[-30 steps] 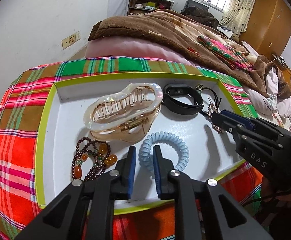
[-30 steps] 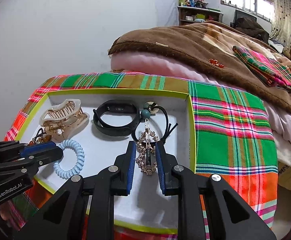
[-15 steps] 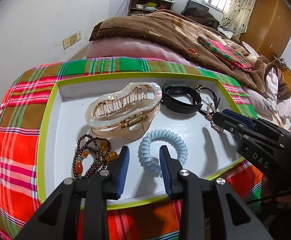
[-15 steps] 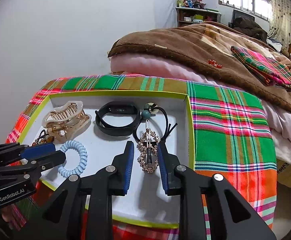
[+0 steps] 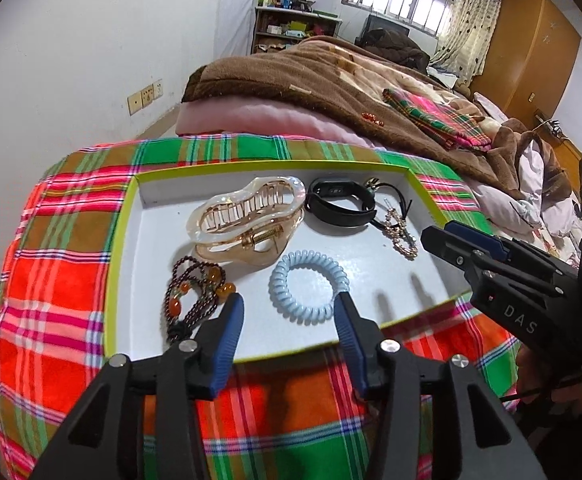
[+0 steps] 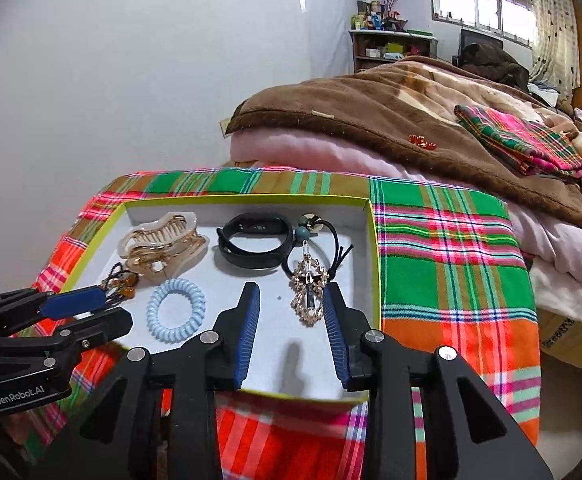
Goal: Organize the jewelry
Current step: 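Move both grippers back to the pink-ball charm and lavender coil hair tie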
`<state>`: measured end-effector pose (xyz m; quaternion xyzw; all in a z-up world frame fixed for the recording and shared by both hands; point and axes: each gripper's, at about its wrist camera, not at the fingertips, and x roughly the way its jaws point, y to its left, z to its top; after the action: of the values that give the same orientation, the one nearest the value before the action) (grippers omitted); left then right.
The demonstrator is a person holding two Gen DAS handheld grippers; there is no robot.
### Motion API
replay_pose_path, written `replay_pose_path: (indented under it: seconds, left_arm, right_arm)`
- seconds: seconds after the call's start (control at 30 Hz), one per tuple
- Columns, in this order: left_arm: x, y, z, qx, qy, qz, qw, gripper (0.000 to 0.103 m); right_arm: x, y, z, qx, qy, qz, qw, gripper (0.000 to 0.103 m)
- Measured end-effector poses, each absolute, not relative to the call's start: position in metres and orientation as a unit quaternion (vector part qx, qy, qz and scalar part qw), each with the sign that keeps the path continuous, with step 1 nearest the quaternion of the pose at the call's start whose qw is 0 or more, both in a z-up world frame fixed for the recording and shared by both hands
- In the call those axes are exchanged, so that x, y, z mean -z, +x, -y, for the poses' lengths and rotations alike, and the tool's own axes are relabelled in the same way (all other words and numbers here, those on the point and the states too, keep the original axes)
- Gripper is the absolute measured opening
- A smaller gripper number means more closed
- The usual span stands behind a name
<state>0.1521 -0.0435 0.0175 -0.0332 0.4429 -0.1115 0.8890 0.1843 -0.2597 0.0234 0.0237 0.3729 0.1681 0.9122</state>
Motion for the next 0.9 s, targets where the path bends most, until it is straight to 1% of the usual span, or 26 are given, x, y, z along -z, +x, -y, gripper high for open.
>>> replay_pose_path:
  seconds: [0.1, 0.17, 0.5, 0.9]
  left_arm:
    - [-0.021, 0.141, 0.039, 0.114, -0.040, -0.437, 0.891, 0.051]
    - [-0.024, 0.133, 0.035, 0.113, -0.042, -0.433, 0.893, 0.051]
    - [-0.024, 0.087, 0.008, 0.109, -0.061, -0.419, 0.899, 0.051]
    - [-0.004, 0.053, -0.012, 0.106, -0.072, -0.430, 0.894, 0.052]
  right_arm:
    - [-0.028, 0.171, 0.262, -0.170, 0.031, -0.364, 0.915, 0.038]
    - [-0.030, 0.161, 0.264, -0.173, 0.036, -0.359, 0.916, 0.039]
    - [-0.025, 0.117, 0.262, -0.194, 0.037, -0.357, 0.913, 0.040]
    - [-0.005, 0.090, 0.230, -0.235, 0.014, -0.375, 0.897, 0.040]
